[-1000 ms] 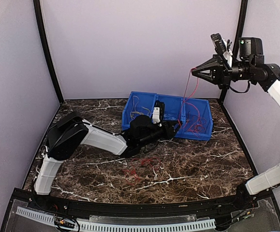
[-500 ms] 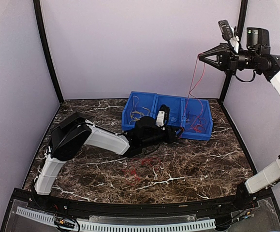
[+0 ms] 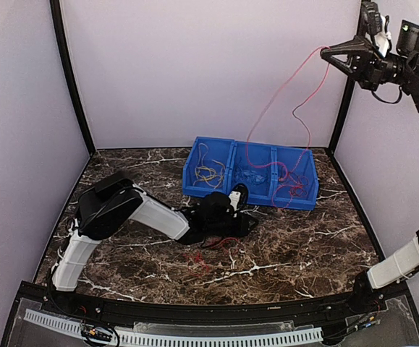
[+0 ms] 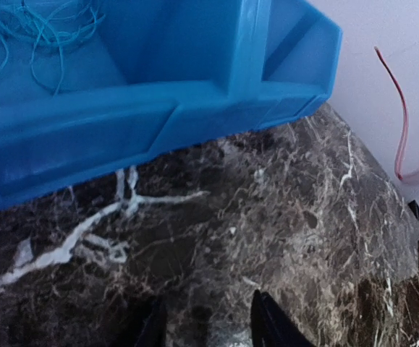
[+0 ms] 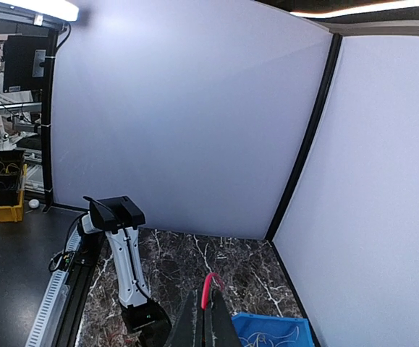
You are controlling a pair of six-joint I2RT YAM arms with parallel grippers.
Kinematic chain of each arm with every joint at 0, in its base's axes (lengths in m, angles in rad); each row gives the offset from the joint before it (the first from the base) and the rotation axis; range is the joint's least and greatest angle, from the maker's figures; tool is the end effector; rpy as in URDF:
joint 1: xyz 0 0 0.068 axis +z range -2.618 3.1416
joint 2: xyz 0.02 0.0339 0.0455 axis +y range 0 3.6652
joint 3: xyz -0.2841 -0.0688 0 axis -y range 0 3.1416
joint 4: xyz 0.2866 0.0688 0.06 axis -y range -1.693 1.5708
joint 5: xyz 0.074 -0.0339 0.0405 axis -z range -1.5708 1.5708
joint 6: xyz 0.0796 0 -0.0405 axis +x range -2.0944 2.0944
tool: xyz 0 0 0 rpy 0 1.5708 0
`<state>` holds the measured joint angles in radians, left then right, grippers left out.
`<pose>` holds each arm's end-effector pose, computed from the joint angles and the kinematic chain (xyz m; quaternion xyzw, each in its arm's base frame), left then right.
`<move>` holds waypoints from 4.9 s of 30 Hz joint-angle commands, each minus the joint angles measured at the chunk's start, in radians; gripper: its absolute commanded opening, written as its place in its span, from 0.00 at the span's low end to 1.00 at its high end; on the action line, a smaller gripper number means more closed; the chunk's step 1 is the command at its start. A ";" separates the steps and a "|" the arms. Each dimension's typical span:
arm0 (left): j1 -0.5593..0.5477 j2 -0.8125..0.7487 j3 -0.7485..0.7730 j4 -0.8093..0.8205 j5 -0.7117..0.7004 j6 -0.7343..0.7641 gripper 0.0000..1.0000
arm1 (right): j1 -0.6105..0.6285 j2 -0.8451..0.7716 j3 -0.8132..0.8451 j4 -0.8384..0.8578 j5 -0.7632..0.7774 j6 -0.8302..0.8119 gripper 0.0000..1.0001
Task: Untangle the cables
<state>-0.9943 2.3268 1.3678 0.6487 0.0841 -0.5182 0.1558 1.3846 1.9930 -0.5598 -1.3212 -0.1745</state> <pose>0.3076 -0.4854 0.0732 0.2144 0.7786 -0.4288 0.4050 0.2467 0.1168 0.6103 -0.5278 0.4642 0.4178 0.5757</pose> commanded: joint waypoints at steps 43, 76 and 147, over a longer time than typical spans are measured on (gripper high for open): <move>0.003 -0.555 -0.584 0.235 -0.043 0.019 0.47 | -0.284 0.186 -0.300 0.587 0.068 0.179 0.00; 0.003 -0.681 -0.667 0.189 -0.118 0.048 0.48 | -0.186 0.473 -0.339 -0.059 0.570 -0.505 0.00; -0.090 -0.956 -1.031 -0.047 0.063 0.245 0.22 | 0.630 0.653 -0.625 -0.099 0.560 -0.483 0.00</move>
<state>-1.0813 1.3479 0.3065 0.5766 0.1516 -0.3138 0.7864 2.0907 1.3891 -0.6399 -0.7559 -0.6613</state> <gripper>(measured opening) 0.259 0.019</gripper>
